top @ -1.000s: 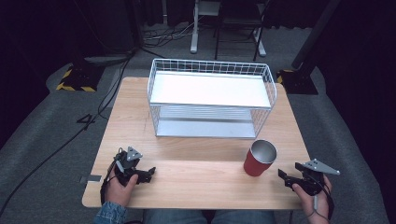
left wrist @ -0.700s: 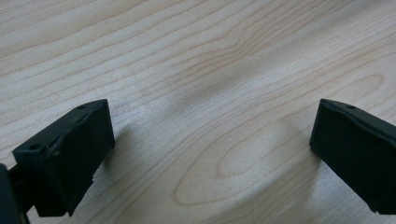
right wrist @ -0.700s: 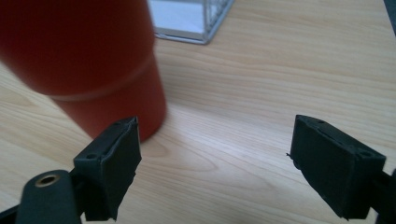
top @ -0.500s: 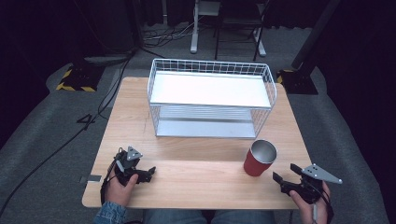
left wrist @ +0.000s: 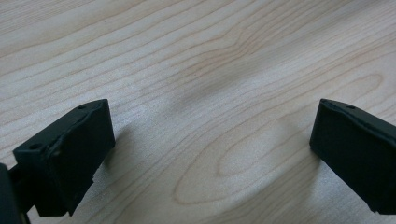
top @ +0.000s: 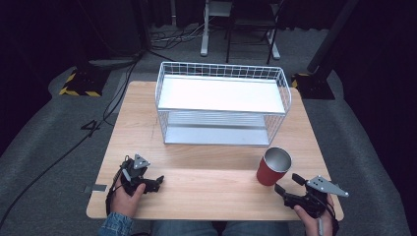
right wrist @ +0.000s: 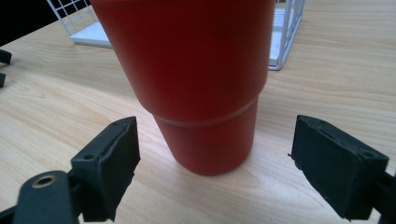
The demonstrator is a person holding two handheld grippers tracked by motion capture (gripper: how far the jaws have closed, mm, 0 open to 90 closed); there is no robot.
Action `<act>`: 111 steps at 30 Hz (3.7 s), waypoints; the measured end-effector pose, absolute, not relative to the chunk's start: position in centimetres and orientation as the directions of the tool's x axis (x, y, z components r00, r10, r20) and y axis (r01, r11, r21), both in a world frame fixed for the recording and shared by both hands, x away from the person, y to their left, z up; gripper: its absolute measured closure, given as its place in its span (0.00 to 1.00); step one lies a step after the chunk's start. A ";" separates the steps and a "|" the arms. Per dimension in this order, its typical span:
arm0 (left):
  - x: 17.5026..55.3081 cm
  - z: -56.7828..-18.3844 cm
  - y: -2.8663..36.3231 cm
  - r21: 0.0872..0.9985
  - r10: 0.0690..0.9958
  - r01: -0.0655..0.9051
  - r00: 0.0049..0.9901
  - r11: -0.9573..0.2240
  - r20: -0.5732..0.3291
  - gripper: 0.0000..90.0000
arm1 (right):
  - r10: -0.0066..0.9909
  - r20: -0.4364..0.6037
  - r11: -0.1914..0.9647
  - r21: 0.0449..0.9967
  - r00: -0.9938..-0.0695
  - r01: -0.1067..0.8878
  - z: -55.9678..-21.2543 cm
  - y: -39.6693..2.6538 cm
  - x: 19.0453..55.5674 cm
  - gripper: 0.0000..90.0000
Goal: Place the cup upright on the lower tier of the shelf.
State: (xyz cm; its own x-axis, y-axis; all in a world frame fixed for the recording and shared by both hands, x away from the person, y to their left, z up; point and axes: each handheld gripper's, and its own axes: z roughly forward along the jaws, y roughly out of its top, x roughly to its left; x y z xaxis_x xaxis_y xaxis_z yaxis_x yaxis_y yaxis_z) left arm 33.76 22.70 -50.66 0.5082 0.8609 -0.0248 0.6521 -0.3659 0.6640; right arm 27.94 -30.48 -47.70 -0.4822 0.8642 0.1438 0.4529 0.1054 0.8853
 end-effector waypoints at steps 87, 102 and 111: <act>33.8 -50.7 22.7 0.664 0.861 0.652 0.508 -0.366 -0.025 0.00 | 0.872 0.019 0.182 0.915 -0.489 0.360 -48.7 -25.8 32.1 0.18; 33.7 -50.7 22.7 0.666 0.860 0.649 0.511 -0.368 -0.023 0.01 | 0.821 -0.003 0.213 0.929 -0.571 0.302 -45.5 -23.0 34.1 0.18; 33.7 -50.7 22.7 0.668 0.862 0.649 0.506 -0.363 -0.023 0.01 | 0.773 -0.018 0.251 0.927 -0.634 0.279 -44.1 -20.3 35.6 0.18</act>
